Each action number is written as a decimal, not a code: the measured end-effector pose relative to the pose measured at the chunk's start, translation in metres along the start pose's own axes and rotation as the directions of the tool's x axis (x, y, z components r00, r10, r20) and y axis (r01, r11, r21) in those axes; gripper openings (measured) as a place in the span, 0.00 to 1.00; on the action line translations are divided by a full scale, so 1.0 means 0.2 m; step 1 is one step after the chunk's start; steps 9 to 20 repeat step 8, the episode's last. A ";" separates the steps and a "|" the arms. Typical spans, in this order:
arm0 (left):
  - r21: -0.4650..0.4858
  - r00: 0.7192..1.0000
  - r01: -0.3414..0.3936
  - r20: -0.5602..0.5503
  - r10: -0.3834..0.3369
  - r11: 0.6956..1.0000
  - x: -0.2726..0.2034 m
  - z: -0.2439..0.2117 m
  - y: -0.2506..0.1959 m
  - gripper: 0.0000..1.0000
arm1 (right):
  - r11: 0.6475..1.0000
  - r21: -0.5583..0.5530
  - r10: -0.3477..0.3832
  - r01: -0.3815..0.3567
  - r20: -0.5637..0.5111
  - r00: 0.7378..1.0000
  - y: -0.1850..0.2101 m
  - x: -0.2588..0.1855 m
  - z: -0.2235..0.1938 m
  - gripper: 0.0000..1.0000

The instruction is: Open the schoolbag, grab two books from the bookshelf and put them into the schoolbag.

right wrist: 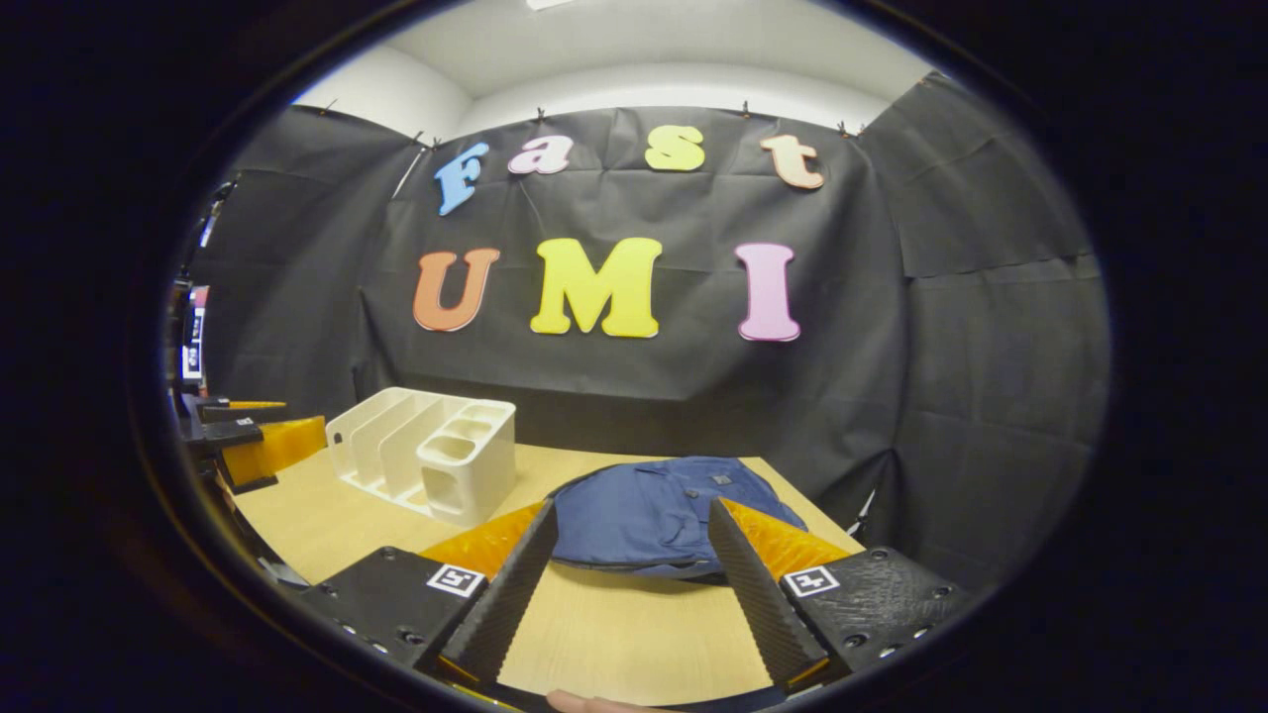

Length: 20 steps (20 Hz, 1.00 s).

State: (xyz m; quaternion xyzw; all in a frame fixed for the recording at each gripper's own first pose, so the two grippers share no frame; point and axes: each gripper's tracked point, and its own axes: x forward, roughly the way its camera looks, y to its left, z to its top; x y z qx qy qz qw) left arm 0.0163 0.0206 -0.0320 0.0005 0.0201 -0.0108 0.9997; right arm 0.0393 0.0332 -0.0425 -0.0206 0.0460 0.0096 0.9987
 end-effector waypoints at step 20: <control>0.004 1.000 0.005 -0.008 -0.005 1.000 0.00 0.00 -0.02 0.95 | 1.000 -0.004 -0.004 0.004 -0.003 1.000 0.00 0.01 -0.01 0.94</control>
